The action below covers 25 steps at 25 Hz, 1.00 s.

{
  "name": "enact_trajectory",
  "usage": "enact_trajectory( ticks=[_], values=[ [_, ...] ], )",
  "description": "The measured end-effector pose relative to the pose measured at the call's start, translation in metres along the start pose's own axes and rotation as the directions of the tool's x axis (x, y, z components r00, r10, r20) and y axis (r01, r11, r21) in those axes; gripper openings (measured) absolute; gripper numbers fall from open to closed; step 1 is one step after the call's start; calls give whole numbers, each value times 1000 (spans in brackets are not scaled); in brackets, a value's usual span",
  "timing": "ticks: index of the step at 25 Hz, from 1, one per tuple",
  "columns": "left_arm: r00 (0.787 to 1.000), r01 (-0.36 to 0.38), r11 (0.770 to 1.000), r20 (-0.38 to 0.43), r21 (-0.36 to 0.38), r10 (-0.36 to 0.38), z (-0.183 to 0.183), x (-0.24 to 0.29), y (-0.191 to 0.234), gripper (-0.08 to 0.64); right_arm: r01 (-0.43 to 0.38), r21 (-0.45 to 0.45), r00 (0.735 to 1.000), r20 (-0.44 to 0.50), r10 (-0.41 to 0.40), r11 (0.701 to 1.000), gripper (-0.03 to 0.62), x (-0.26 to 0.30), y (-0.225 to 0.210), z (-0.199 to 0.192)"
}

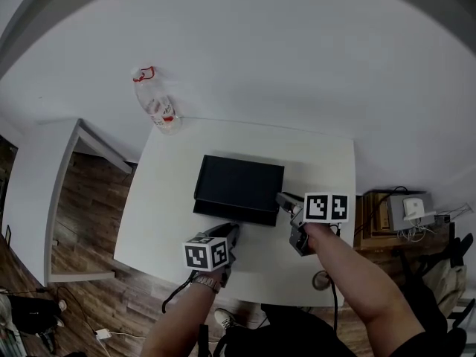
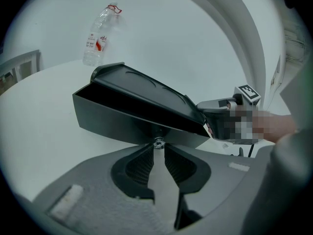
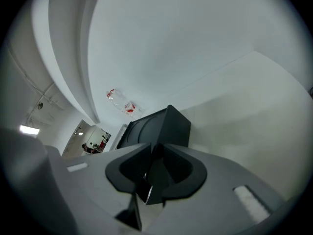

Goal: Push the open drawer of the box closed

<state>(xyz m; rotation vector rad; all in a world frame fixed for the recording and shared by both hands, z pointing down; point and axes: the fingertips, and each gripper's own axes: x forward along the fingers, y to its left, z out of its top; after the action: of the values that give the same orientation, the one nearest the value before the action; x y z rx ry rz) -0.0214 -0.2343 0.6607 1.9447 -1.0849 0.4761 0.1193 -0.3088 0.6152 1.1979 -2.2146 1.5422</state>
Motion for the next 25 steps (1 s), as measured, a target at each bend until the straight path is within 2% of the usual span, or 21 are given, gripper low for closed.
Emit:
enact_trajectory(
  ticks=[10,25],
  values=[
    [1000,4,1000,2,-2,-4,21,15,4,72,-17,6,1000,0,17,1000,86,1,1,0],
    [999,32,999,15,-25,-31,28,25,3,74,-31,-5,999,-12,31,1000,87,1,0,-1]
  ],
)
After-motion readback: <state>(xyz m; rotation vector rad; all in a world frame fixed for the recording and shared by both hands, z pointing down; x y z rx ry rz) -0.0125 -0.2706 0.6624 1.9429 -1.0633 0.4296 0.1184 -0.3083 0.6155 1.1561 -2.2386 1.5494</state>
